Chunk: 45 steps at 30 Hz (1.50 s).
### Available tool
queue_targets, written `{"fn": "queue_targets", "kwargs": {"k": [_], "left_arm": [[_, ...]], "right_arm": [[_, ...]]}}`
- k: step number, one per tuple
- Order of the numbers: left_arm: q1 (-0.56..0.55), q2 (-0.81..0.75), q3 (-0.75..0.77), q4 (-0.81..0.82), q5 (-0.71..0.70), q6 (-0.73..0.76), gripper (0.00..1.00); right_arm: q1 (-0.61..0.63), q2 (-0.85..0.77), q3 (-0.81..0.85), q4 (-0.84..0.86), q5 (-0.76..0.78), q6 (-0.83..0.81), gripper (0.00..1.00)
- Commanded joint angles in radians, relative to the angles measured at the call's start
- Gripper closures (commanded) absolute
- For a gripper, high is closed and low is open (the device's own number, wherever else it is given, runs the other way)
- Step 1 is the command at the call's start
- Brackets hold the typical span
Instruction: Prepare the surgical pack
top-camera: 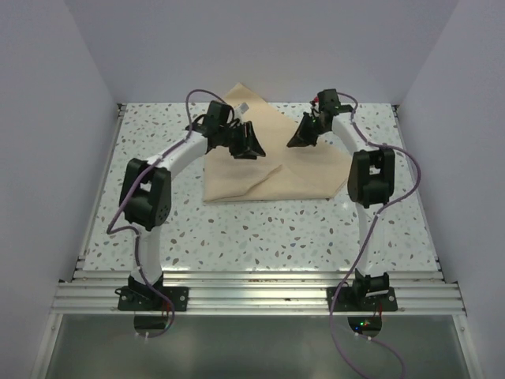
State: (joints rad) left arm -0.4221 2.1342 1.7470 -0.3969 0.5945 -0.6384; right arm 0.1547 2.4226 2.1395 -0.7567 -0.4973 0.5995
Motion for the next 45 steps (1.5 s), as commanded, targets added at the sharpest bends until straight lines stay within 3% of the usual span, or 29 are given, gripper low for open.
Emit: {"fn": "queue_targets", "kwargs": {"k": [1,5,8,13,16,23,27,34,45], "left_arm": [[0.071,-0.219,-0.161,0.012,-0.001,0.068,0.53],[0.082,-0.307,-0.371,0.042,0.048,0.118,0.75],[0.069,-0.327,-0.489,0.139,0.093,0.083,0.8],[0.045,-0.258,-0.511,0.165,0.113,0.095,0.85],[0.045,-0.223,-0.511,0.158,0.105,0.112,0.87],[0.045,-0.221,-0.486,0.099,0.079,0.147,0.88],[0.045,-0.212,-0.463,0.092,0.094,0.148,0.88],[0.045,-0.172,-0.383,0.089,0.114,0.126,0.88],[0.048,-0.183,-0.351,0.046,0.097,0.124,0.89]], "right_arm": [[0.052,-0.178,-0.068,-0.004,-0.064,-0.047,1.0],[0.106,-0.235,-0.232,0.11,-0.206,0.015,1.0],[0.12,-0.235,-0.289,0.201,-0.245,0.052,1.0],[0.115,-0.191,-0.349,0.234,-0.248,0.053,1.0],[0.109,-0.158,-0.328,0.191,-0.207,0.033,1.0],[0.114,-0.255,-0.178,-0.136,0.034,-0.139,1.0],[0.15,-0.341,-0.231,-0.275,0.173,-0.216,1.0],[0.266,-0.47,-0.458,-0.248,0.319,-0.185,1.0],[0.266,-0.283,-0.466,-0.118,0.302,-0.165,1.0]]}}
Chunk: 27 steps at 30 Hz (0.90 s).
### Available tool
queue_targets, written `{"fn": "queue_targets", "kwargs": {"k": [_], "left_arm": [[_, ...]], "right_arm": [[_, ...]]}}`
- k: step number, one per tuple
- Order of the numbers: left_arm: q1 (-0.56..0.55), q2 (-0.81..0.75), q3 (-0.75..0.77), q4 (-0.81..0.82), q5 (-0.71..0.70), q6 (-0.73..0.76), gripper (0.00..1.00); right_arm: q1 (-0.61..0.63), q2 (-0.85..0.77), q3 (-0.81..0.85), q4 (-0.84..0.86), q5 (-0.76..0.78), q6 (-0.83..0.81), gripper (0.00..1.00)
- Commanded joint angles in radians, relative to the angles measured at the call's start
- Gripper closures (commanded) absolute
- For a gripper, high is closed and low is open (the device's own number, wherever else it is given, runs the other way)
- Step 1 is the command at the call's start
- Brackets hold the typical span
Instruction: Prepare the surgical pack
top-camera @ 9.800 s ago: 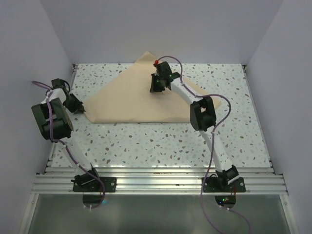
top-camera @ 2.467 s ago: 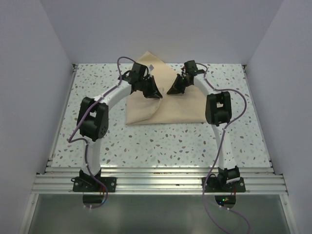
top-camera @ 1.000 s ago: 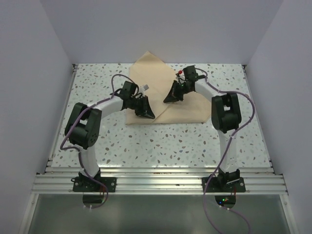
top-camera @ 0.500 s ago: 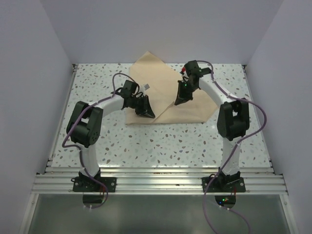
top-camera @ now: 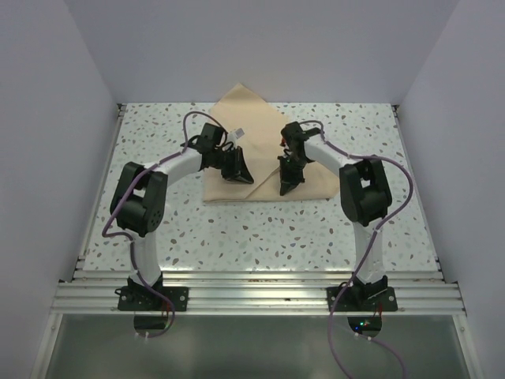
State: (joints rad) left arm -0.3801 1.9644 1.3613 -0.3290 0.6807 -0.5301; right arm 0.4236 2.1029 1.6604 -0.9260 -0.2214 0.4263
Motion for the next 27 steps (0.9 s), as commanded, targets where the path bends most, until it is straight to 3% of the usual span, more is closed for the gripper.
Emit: {"fn": "queue_targets", "kwargs": {"k": [1,5,14,20,27], "left_arm": [[0.006,-0.018,0.032,-0.025,0.007,0.018,0.88],[0.007,-0.016,0.025,-0.031,0.0,0.021,0.89],[0.014,0.002,0.056,-0.035,0.006,0.016,0.89],[0.012,0.016,0.074,-0.038,0.023,0.01,0.89],[0.012,0.014,0.078,-0.062,0.014,0.021,0.89]], "right_arm": [[-0.002,0.051,0.021,0.064,0.024,0.003,1.0],[-0.003,0.1,0.035,0.062,0.002,-0.006,1.0],[-0.003,-0.018,0.122,-0.045,0.04,-0.057,1.0],[-0.002,0.068,0.194,-0.051,0.051,-0.046,1.0],[-0.002,0.157,0.144,0.029,0.051,-0.037,1.0]]}}
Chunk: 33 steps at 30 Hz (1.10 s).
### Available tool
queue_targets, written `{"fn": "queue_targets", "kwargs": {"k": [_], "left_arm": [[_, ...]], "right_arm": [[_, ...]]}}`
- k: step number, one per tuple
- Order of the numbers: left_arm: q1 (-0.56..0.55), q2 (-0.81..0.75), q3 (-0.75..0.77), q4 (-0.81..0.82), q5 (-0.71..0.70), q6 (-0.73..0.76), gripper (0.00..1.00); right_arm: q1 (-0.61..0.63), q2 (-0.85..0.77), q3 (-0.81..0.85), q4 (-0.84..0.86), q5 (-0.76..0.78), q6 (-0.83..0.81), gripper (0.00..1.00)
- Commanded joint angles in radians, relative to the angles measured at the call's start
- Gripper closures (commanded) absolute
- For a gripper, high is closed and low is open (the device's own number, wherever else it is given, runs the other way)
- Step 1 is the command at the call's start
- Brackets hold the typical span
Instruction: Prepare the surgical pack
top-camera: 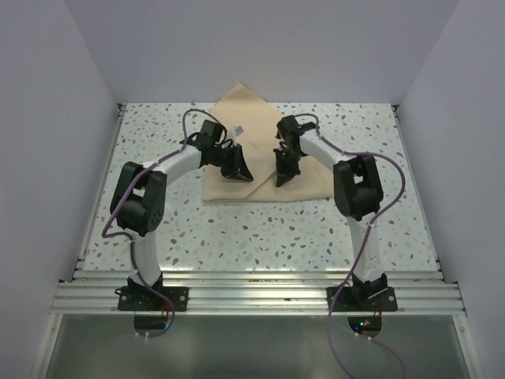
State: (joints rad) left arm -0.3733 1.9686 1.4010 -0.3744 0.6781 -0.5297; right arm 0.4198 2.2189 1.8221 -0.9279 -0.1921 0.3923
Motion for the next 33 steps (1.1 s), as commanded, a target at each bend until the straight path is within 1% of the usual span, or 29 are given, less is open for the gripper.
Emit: {"fn": "queue_targets", "kwargs": {"k": [1,4,7,11,12,16,18,21,23,25,29,33], "left_arm": [[0.005,0.012,0.038,-0.015,0.017,0.02,0.89],[0.005,0.016,0.049,-0.015,0.018,0.019,0.89],[0.007,0.022,0.061,-0.015,0.02,0.02,0.89],[0.01,0.036,0.07,-0.017,0.026,0.022,0.89],[0.01,0.038,0.072,-0.018,0.031,0.023,0.89],[0.016,0.044,0.072,-0.014,0.037,0.028,0.89],[0.019,0.047,0.072,-0.014,0.043,0.028,0.89],[0.022,0.049,0.07,-0.015,0.047,0.031,0.89],[0.022,0.052,0.072,-0.021,0.048,0.036,0.89],[0.024,0.052,0.07,-0.024,0.048,0.039,0.89],[0.024,0.052,0.067,-0.037,0.051,0.046,0.89],[0.027,0.052,0.072,-0.037,0.057,0.048,0.89]], "right_arm": [[0.002,0.047,-0.018,0.031,0.023,-0.007,1.0],[0.0,0.073,0.0,0.014,0.039,-0.02,1.0],[0.001,0.064,0.039,-0.009,0.048,-0.026,1.0],[0.002,0.007,0.065,-0.048,0.045,-0.023,1.0],[0.001,-0.029,0.057,-0.058,0.042,-0.023,1.0],[0.002,-0.129,-0.053,-0.048,0.023,-0.015,1.0],[0.002,-0.169,-0.141,-0.017,0.028,-0.013,1.0],[-0.012,-0.176,-0.242,0.036,0.034,0.0,1.0],[-0.042,-0.174,-0.314,0.082,0.02,0.023,1.0],[-0.079,-0.151,-0.333,0.124,0.008,0.036,1.0],[-0.115,-0.113,-0.294,0.123,-0.006,0.022,1.0],[-0.119,-0.172,-0.265,0.089,-0.041,0.023,1.0]]}}
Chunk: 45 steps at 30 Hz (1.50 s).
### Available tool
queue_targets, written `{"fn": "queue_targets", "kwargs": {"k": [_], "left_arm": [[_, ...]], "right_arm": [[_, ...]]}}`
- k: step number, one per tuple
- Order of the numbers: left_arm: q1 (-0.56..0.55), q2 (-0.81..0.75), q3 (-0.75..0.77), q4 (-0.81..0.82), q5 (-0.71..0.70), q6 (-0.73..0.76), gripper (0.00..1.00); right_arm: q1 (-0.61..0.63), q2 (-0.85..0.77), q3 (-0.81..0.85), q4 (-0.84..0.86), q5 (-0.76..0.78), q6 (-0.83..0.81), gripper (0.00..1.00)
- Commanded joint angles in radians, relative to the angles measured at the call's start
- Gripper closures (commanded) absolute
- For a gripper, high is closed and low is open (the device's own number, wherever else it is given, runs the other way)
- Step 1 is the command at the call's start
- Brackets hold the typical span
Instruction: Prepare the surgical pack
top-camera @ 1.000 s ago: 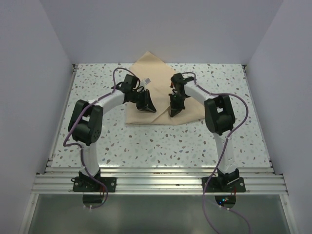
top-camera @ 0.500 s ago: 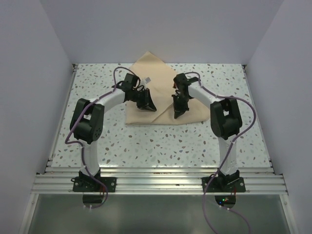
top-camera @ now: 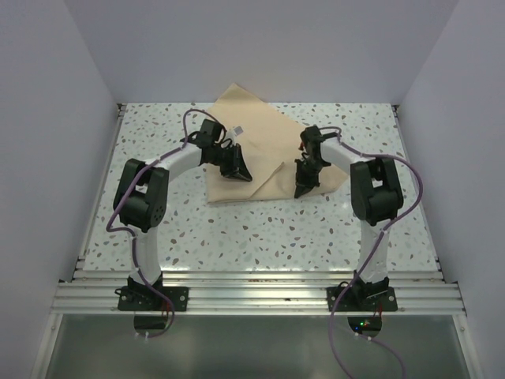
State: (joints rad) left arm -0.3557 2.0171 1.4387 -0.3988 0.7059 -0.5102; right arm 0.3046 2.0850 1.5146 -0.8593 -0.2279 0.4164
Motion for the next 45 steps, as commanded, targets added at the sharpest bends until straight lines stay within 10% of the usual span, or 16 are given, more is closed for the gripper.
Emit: {"fn": "queue_targets", "kwargs": {"k": [1,40,45], "left_arm": [[0.011,0.003,0.034,-0.011,0.027,0.029,0.89],[0.031,0.022,0.043,-0.006,0.083,0.039,0.89],[0.031,0.017,0.043,-0.003,0.083,0.041,0.89]], "right_arm": [[-0.004,-0.049,0.065,0.01,-0.013,-0.001,1.0],[-0.265,-0.097,0.008,0.052,0.122,-0.005,1.0],[-0.341,-0.103,0.125,0.054,0.225,0.088,0.75]]}}
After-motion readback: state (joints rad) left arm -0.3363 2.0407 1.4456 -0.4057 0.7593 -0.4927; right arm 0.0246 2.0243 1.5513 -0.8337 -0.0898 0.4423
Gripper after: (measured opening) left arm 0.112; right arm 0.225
